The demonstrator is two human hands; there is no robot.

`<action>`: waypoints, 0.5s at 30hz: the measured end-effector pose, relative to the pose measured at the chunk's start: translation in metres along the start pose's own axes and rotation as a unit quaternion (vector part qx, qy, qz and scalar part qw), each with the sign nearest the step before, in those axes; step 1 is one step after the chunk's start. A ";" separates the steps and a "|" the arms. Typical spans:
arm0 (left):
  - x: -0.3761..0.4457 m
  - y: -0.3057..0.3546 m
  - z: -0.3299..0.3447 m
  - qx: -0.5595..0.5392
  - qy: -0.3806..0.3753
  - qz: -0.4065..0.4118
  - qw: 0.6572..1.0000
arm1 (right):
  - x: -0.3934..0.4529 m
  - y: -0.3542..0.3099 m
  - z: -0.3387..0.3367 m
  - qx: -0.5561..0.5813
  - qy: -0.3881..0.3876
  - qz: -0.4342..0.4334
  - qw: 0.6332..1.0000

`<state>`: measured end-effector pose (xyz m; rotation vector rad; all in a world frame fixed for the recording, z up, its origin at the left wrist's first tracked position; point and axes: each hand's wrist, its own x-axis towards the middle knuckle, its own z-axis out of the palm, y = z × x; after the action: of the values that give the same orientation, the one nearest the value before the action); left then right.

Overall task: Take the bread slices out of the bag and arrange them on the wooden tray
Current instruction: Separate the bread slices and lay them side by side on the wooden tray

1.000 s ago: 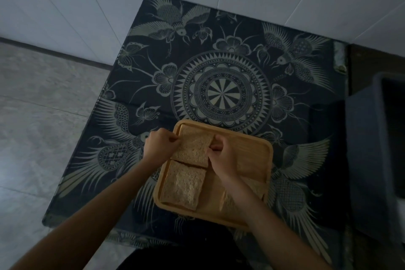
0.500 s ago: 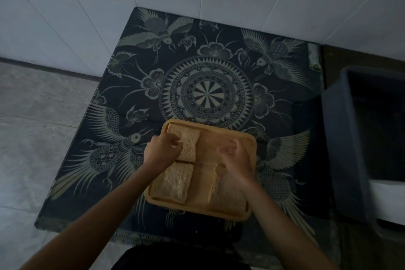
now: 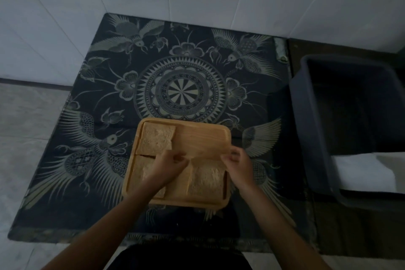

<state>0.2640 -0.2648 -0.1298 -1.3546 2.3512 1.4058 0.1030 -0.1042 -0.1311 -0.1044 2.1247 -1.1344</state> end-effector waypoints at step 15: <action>-0.026 -0.007 0.048 -0.093 -0.024 -0.089 0.991 | -0.037 0.047 0.000 -0.158 -0.010 0.020 0.987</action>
<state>0.2680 -0.2133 -0.1498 -1.5134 2.0551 1.6149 0.1417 -0.0618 -0.1461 -0.2162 2.2617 -0.7626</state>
